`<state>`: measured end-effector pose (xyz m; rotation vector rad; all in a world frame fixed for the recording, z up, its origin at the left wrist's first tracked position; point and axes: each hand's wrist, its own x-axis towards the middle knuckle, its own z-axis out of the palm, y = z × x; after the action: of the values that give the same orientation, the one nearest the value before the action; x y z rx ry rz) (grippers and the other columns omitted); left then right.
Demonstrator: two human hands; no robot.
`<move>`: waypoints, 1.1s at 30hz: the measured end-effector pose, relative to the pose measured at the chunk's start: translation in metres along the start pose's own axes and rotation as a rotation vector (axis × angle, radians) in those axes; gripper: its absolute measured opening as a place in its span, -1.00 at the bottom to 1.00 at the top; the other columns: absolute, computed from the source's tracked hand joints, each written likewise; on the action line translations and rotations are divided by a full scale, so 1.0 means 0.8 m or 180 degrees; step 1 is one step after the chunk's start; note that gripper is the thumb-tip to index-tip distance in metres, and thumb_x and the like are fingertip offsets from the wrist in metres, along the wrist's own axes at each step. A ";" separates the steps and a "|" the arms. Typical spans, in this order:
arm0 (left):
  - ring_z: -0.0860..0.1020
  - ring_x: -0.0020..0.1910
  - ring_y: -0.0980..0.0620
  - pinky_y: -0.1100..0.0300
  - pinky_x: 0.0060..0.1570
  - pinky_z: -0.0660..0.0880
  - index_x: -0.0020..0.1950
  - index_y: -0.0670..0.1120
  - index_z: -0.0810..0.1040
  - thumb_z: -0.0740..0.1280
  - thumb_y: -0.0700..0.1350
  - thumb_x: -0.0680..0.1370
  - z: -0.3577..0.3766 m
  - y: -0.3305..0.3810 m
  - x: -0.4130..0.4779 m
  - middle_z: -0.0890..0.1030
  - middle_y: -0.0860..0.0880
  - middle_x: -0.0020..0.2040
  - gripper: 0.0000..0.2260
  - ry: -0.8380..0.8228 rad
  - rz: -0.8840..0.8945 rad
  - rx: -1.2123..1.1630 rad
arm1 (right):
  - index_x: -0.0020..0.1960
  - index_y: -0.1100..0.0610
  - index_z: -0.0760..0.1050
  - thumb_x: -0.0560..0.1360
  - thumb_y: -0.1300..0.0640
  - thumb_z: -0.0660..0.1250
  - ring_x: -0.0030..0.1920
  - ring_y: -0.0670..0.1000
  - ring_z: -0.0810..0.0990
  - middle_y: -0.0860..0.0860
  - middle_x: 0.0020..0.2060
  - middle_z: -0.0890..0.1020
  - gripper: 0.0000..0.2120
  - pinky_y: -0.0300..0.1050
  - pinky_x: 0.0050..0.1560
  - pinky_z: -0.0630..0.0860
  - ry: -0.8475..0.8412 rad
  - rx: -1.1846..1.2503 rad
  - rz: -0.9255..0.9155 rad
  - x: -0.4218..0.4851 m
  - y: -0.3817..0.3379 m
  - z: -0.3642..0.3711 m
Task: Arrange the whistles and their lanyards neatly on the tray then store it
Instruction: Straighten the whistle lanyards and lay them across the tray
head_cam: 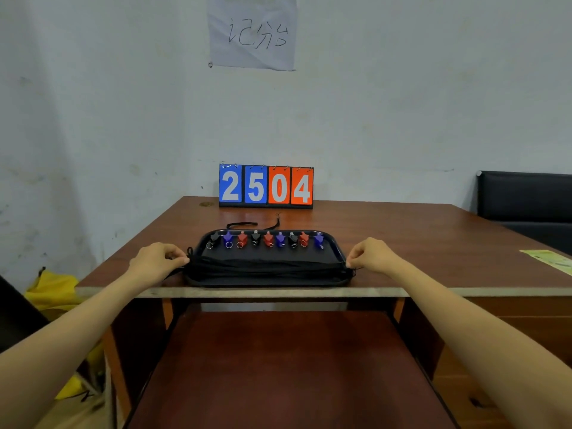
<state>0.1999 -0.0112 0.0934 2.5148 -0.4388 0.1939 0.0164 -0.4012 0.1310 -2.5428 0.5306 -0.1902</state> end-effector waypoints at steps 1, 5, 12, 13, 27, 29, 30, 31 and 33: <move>0.57 0.03 0.01 -0.05 0.11 0.51 -0.22 0.19 0.57 0.38 0.08 0.47 0.000 0.000 0.000 0.65 0.09 -0.10 -0.93 -0.0012 0.0007 0.0017 | -0.07 0.19 0.64 0.47 0.21 0.38 -0.11 -0.07 0.55 0.05 -0.09 0.65 -0.91 -0.21 -0.06 0.43 -0.0017 0.0003 0.0007 -0.001 0.000 0.000; 0.56 0.08 -0.01 -0.09 0.12 0.49 -0.21 0.21 0.56 0.39 0.09 0.46 -0.001 0.004 0.000 0.66 0.07 -0.04 -0.94 0.0016 0.0094 0.0103 | -0.01 0.16 0.61 0.52 0.25 0.27 0.04 -0.02 0.53 0.07 0.06 0.62 -0.85 -0.13 0.11 0.46 -0.0049 0.0056 0.0032 -0.003 -0.004 -0.004; 0.53 0.11 -0.03 -0.07 0.18 0.43 -0.12 0.11 0.60 0.36 0.09 0.48 0.006 0.035 -0.003 0.61 0.03 0.00 -0.91 0.0126 0.0289 0.0172 | 0.10 0.18 0.58 0.54 0.26 0.24 0.08 -0.01 0.50 0.08 0.16 0.58 -0.81 -0.17 0.07 0.40 0.0182 0.0167 -0.0179 -0.002 -0.021 -0.010; 0.51 0.09 -0.02 -0.06 0.19 0.40 -0.08 0.10 0.61 0.35 0.10 0.49 0.007 0.045 -0.003 0.57 0.04 -0.03 -0.89 0.0163 0.0333 0.0258 | 0.10 0.18 0.57 0.54 0.26 0.24 0.09 -0.01 0.50 0.09 0.16 0.58 -0.81 -0.18 0.07 0.40 0.0203 0.0157 -0.0217 0.002 -0.025 -0.009; 0.52 0.00 0.08 0.00 0.19 0.48 0.05 -0.01 0.59 0.31 0.00 0.54 0.037 0.141 0.111 0.60 0.04 0.02 -0.85 -0.0324 0.0833 0.0419 | 0.17 0.13 0.53 0.55 0.23 0.24 0.01 -0.08 0.50 0.05 0.16 0.56 -0.78 -0.26 -0.02 0.42 -0.0018 -0.0116 -0.0840 0.138 -0.114 0.036; 0.52 -0.01 0.09 0.06 0.16 0.49 0.09 -0.04 0.58 0.31 -0.03 0.54 0.042 0.143 0.142 0.59 0.04 0.03 -0.83 -0.0463 0.0839 0.0395 | 0.18 0.12 0.53 0.55 0.25 0.22 0.07 -0.05 0.51 0.04 0.20 0.55 -0.76 -0.25 0.04 0.43 -0.0121 -0.0209 -0.0913 0.174 -0.120 0.039; 0.52 -0.02 0.08 0.07 0.15 0.49 0.08 -0.04 0.59 0.31 -0.04 0.54 0.045 0.143 0.158 0.59 0.03 0.05 -0.83 -0.0532 0.0839 0.0309 | 0.18 0.11 0.53 0.55 0.26 0.22 0.14 -0.03 0.51 0.03 0.22 0.54 -0.75 -0.23 0.09 0.41 -0.0157 -0.0275 -0.0945 0.191 -0.122 0.041; 0.52 -0.02 0.09 0.09 0.14 0.49 0.07 -0.05 0.60 0.31 -0.04 0.54 0.048 0.143 0.173 0.60 0.01 0.07 -0.83 -0.0592 0.0839 0.0201 | 0.20 0.10 0.53 0.55 0.27 0.22 0.19 -0.02 0.50 0.02 0.25 0.53 -0.74 -0.21 0.14 0.39 -0.0193 -0.0333 -0.0972 0.209 -0.123 0.044; 0.49 -0.02 0.11 0.20 0.08 0.45 0.08 -0.07 0.60 0.32 -0.06 0.54 0.057 0.145 0.201 0.60 0.00 0.09 -0.82 -0.0703 0.0860 0.0072 | 0.23 0.08 0.51 0.54 0.29 0.22 0.24 0.00 0.48 0.02 0.29 0.50 -0.70 -0.19 0.17 0.37 -0.0311 -0.0453 -0.1004 0.243 -0.125 0.053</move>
<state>0.3116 -0.1707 0.1532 2.5015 -0.8711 0.0230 0.2373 -0.3823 0.1533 -2.7475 0.1056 -0.1440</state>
